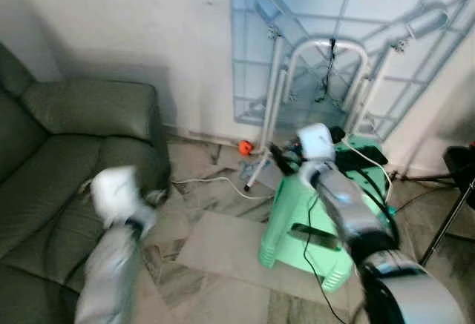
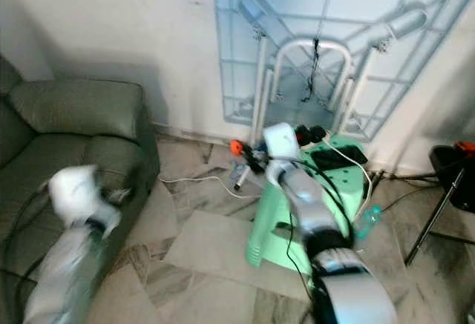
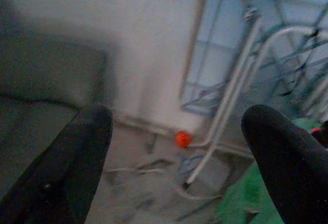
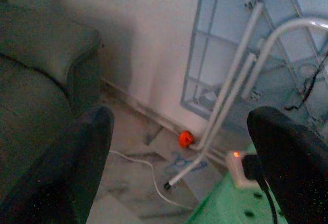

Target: Move the pillow to the sofa

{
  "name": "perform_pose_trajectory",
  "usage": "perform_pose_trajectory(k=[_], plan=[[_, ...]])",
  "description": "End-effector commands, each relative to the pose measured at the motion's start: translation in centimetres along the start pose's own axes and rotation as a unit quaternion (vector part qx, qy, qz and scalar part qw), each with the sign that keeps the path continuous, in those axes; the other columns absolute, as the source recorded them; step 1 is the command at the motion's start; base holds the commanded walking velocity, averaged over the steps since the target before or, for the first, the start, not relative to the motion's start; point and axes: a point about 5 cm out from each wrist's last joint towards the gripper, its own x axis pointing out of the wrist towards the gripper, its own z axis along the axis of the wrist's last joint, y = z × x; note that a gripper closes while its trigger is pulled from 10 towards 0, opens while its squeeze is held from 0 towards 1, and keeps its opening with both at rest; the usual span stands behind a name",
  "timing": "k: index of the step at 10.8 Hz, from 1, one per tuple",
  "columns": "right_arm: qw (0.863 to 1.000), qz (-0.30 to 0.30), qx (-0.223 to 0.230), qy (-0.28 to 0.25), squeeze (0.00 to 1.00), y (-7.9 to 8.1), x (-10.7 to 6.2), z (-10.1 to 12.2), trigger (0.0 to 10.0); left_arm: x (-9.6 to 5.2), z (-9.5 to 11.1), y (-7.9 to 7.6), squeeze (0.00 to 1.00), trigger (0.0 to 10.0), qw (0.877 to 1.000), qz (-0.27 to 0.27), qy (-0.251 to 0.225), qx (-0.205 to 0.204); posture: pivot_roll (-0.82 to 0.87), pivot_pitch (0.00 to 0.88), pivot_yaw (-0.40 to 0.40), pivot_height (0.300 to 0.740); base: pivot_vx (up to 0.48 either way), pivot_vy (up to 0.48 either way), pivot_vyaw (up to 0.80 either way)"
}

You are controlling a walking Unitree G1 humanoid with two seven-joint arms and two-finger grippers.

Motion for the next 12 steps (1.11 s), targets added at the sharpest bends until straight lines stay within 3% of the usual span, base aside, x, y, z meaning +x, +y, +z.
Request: perform_pose_trajectory(k=[1, 3, 4, 5, 6, 7, 8, 10, 11, 12], plan=[[1.0, 0.005, -0.005, -0.001, 0.0, 0.4, 0.4, 0.4, 10.0, 0.3, -0.4, -0.1, 0.0, 10.0, 1.0, 0.001, 0.007, 0.004, -0.09, 0.0, 0.009, 0.74, 0.0, 0.0, 0.0], [1.0, 0.007, 0.005, -0.01, 0.0, 0.8, 0.5, 0.4, 10.0, 1.2, -0.7, -0.5, 0.0, 10.0, 1.0, -0.003, 0.005, -0.001, -0.1, 0.0, 0.003, 0.74, 0.0, 0.0, 0.0], [1.0, 0.003, 0.01, -0.024, 0.0, 0.3, -0.4, -0.2, 10.0, 1.6, -0.8, -0.2, 0.0, 10.0, 1.0, 0.003, 0.002, -0.004, -0.11, 0.0, 0.003, 0.74, 0.0, 0.0, 0.0], [0.999, -0.021, 0.016, -0.033, 0.0, -1.4, -2.7, -1.4, 10.0, 1.9, -0.6, 0.4, 0.0, 10.0, 1.0, 0.01, -0.002, -0.008, -0.14, 0.0, 0.011, 0.74, 0.0, 0.0, 0.0], [0.999, -0.031, 0.014, -0.035, 0.0, -2.0, -3.9, -1.8, 10.0, 2.1, -0.6, 0.5, 0.0, 10.0, 1.0, 0.011, -0.002, -0.009, -0.14, 0.0, 0.011, 0.74, 0.0, 0.0, 0.0], [0.998, -0.054, -0.003, -0.032, 0.0, -3.1, -7.8, -2.8, 10.0, 2.5, -0.5, 0.7, 0.0, 10.0, 1.0, 0.009, -0.003, -0.009, -0.19, 0.0, 0.033, 0.74, 0.0, 0.0, 0.0], [0.998, -0.06, -0.015, -0.028, 0.0, -3.3, -9.9, -3.2, 10.0, 2.7, -0.5, 0.6, 0.0, 10.0, 1.0, 0.005, -0.004, -0.01, -0.21, 0.0, 0.049, 0.74, 0.0, 0.0, 0.0], [0.997, -0.075, -0.033, -0.016, 0.0, -3.5, -12.9, -3.7, 10.0, 3.0, -0.6, 0.5, 0.0, 10.0, 1.0, -0.007, 0.0, -0.011, -0.25, 0.0, 0.079, 0.74, 0.0, 0.0, 0.0], [0.996, -0.086, -0.028, -0.007, 0.0, -3.7, -13.6, -3.9, 10.0, 2.7, -0.8, 0.6, 0.0, 10.0, 1.0, -0.01, -0.001, -0.01, -0.25, 0.0, 0.084, 0.74, 0.0, 0.0, 0.0], [0.996, -0.091, -0.014, 0.016, 0.0, -3.5, -14.7, -4.6, 10.0, 1.7, -1.8, 1.7, 0.0, 10.0, 1.0, 0.003, 0.013, -0.008, -0.25, 0.0, 0.099, 0.74, 0.0, 0.0, 0.0]])
